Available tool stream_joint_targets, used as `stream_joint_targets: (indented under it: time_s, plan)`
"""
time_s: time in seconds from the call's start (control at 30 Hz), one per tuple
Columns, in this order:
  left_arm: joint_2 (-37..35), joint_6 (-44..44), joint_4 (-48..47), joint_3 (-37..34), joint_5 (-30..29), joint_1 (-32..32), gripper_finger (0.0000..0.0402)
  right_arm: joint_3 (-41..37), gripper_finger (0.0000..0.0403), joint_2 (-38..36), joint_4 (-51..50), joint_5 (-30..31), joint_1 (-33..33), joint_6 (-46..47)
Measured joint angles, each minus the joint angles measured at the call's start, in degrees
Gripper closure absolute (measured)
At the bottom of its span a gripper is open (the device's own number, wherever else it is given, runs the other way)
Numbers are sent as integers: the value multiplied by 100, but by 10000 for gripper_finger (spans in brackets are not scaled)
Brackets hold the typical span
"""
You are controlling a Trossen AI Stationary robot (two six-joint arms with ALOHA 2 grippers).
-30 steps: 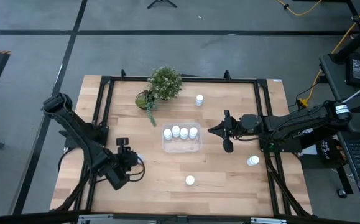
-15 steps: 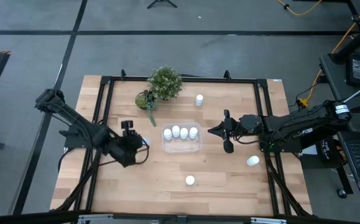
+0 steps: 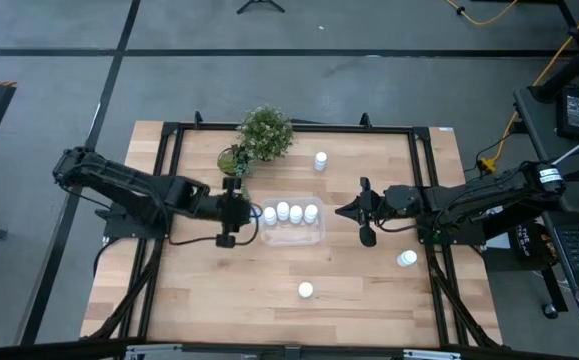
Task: Pick and place pill bottles into a basket
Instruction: Put the pill bottle into the bin
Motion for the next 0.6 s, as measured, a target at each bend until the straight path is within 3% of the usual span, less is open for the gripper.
stream_joint_targets:
  time_s: [0.13,0.37,0.6]
  plan:
    - [4,358,283,0,468,342,249,0,391,0,-67,1,0,21]
    - [20,416,356,19,730,552,249,0,391,0,-42,4,-23,-283]
    - [637,658,-337,792,798,510,249,0,391,0,363,15,-297,-831]
